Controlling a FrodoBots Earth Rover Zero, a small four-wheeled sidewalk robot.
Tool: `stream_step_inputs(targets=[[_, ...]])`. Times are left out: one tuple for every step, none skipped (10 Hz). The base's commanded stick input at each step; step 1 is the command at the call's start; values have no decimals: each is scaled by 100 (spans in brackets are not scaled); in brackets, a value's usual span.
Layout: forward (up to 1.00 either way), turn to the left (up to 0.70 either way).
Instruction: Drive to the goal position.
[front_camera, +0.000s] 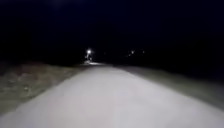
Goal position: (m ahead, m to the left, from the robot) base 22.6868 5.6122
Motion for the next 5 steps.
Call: stream_step_inputs(targets=[[100, 2], [100, 2], [100, 3], [100, 3], [100, 2]])
